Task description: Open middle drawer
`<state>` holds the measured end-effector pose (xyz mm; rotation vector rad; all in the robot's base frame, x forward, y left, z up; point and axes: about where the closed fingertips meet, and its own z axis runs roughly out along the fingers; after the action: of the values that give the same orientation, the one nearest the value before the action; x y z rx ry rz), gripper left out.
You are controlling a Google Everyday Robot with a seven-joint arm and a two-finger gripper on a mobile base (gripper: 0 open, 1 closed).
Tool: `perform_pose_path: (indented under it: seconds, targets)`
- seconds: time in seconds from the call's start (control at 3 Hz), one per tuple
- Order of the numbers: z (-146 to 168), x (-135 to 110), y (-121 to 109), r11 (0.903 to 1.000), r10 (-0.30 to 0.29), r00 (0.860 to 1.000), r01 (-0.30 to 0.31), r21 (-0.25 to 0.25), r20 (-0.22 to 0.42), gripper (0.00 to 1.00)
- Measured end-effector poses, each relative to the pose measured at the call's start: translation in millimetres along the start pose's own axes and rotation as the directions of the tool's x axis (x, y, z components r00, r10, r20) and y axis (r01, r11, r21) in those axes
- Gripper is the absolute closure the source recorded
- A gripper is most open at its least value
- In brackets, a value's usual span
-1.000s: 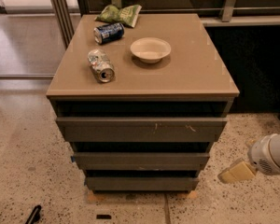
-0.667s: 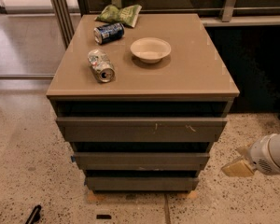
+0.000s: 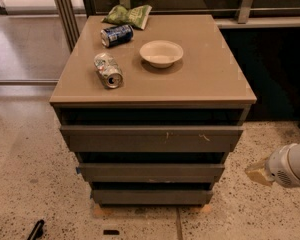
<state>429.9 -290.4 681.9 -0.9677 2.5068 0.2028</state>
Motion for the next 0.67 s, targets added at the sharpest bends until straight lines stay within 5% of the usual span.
perform_pose_path:
  seconds: [0.33,0.67]
  targets:
    - [18,6,0,0.9993,0.033,0.999,-0.032,-0.016,0.042,1.0]
    - [66,26,5,0.9868,0.158,0.981,-0.153,-0.053,0.116,1.0]
